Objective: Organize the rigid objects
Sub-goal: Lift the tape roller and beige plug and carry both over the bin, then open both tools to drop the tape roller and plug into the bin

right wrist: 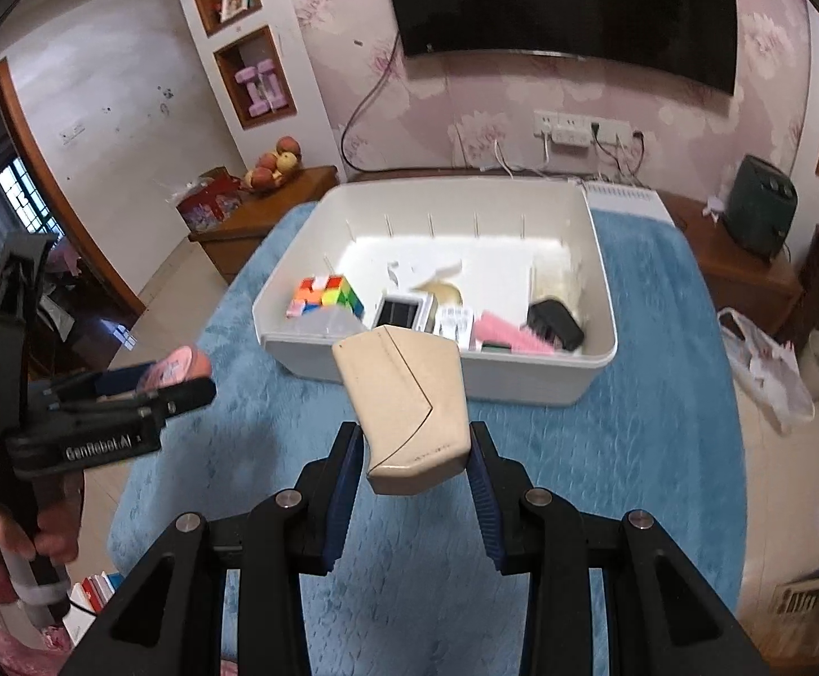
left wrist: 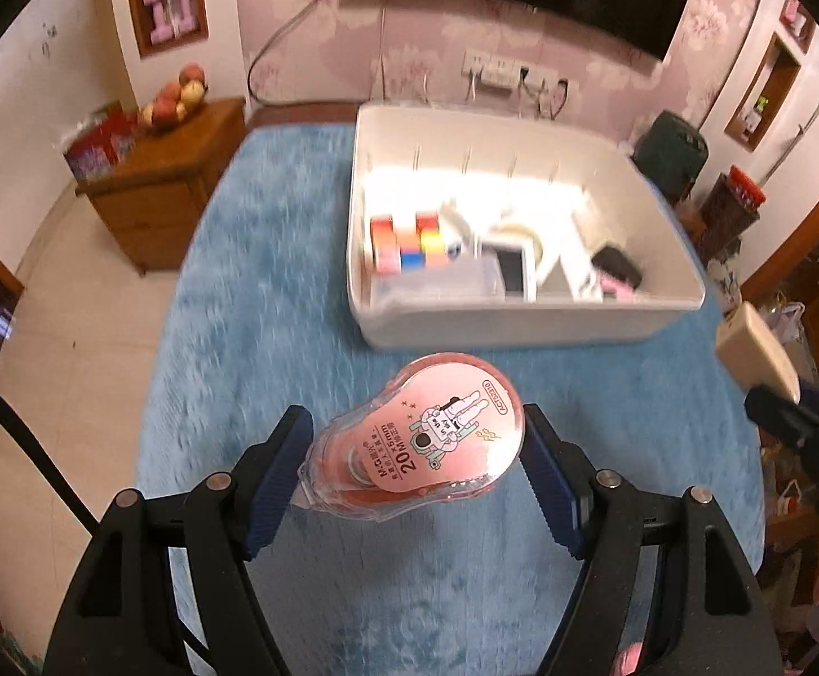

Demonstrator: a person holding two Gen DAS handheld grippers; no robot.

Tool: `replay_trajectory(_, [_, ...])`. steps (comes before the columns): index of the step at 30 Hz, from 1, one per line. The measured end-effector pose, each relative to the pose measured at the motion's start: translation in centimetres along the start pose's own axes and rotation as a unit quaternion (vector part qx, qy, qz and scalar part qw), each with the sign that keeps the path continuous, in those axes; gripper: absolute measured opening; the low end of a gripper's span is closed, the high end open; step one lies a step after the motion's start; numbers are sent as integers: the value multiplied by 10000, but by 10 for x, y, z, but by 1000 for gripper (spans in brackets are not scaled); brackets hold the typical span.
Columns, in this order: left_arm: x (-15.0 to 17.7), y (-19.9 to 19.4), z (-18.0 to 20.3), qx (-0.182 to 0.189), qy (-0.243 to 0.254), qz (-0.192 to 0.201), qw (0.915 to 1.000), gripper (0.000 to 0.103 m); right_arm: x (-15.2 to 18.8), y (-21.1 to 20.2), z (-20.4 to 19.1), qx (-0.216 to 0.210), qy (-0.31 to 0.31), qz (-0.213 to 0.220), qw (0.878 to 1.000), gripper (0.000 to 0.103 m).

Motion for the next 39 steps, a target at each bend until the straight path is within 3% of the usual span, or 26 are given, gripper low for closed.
replay_trajectory(16, [-75, -5, 38, 14, 727, 867, 9936, 76, -64, -9, 24, 136, -208, 508, 9984, 38])
replay_trajectory(24, [-109, 14, 61, 156, 773, 959, 9923, 76, -89, 10, 46, 181, -106, 589, 9980, 38])
replay_trajectory(39, [-152, 54, 91, -123, 571, 936, 9939, 77, -115, 56, 86, -166, -237, 546, 9981, 38])
Point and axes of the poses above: each gripper's, at about its wrist camera, not at the fingertips, and y roughly the way its jaws point, z to its right, x to its underside, the point moved 2 cm from there along y, roughly the way its jaws point
